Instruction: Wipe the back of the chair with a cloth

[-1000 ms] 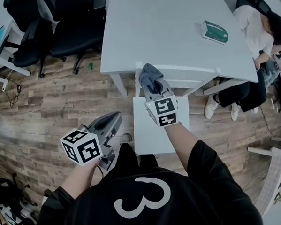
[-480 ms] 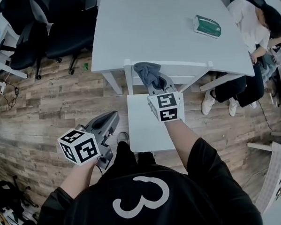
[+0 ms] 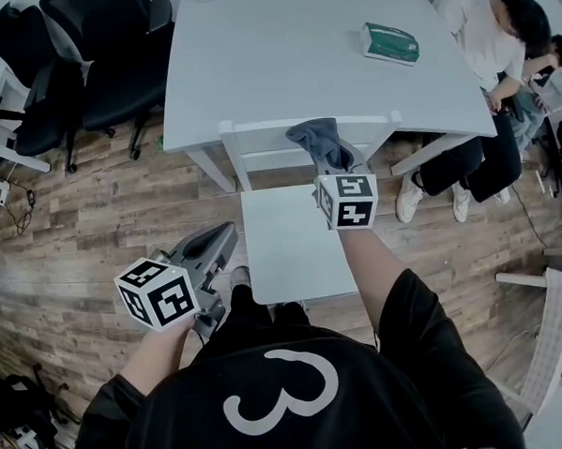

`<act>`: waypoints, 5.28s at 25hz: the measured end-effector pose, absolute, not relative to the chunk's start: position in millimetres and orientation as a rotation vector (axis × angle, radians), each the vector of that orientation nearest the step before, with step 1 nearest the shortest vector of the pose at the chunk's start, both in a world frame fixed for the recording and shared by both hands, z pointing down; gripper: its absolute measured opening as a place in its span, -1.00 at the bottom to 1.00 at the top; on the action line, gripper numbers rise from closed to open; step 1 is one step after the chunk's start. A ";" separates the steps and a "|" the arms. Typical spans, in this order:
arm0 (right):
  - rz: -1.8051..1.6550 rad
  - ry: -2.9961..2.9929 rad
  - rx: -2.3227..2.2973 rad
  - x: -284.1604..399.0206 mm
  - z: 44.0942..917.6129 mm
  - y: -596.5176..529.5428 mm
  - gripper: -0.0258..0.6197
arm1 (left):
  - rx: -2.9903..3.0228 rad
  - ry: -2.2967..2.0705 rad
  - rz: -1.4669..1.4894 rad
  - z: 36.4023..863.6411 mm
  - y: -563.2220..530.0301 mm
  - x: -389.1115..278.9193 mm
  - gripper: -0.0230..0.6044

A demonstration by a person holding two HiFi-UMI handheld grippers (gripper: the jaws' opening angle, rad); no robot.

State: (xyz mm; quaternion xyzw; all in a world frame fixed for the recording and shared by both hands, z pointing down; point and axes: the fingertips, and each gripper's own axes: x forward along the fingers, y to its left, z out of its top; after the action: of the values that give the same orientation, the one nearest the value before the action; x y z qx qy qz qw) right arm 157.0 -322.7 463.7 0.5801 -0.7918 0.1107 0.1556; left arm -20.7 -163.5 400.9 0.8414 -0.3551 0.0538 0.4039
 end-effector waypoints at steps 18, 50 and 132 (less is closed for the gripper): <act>0.433 -2.051 1.950 297.2 465.3 -326.9 -0.77 | 2.139 -0.840 0.187 409.3 -153.5 13.9 -0.88; 0.451 -2.468 1.519 47.1 480.2 -264.4 -0.77 | 2.055 -0.931 0.089 426.8 -177.2 -88.7 -0.88; 0.593 -2.276 1.789 273.1 518.7 -299.9 -0.77 | 1.970 -0.981 0.130 472.2 -115.4 -4.6 -0.88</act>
State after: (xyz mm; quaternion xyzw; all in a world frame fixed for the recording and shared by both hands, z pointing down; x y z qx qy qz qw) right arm 273.1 -299.9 518.7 0.6028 -0.7668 0.1998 0.0932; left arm -4.6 -115.4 472.2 0.7974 -0.3970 0.0525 0.4515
